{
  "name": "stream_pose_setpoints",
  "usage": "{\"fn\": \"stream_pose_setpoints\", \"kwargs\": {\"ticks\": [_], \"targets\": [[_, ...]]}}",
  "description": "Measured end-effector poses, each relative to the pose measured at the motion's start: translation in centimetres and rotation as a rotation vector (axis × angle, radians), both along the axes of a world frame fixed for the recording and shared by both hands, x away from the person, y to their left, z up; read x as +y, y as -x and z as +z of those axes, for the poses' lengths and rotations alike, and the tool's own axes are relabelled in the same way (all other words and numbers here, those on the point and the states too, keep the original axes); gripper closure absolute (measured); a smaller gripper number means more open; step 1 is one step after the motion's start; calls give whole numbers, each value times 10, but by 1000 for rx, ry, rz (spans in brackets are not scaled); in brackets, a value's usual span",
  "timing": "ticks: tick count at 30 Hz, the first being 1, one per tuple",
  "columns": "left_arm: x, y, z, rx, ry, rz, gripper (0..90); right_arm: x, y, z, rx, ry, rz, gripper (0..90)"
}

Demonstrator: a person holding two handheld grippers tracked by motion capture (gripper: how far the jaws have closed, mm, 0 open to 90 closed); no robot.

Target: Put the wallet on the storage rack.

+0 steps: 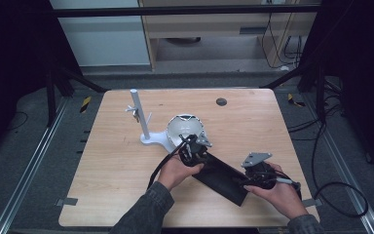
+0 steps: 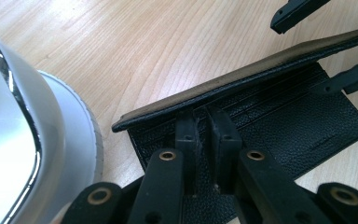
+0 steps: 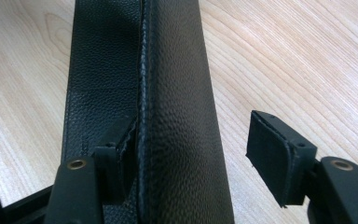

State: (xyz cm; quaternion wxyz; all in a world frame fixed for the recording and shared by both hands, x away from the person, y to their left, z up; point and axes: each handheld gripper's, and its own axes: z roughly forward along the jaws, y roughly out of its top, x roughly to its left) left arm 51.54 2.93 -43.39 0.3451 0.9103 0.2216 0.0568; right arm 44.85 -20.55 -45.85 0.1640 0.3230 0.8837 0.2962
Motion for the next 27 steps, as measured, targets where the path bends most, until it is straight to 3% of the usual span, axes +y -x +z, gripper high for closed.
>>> {"fn": "stream_pose_setpoints", "kwargs": {"ticks": [8,14,27], "targets": [[-2,-1,3,-5,3,0,829,1,-6,1,-4,40,3,437],[-3,-1,3,-3,0,1,825,2,-8,0,-3,43,9,506],[1,5,3,-10,-13,5,771,7,-10,-1,-6,90,29,566]]}}
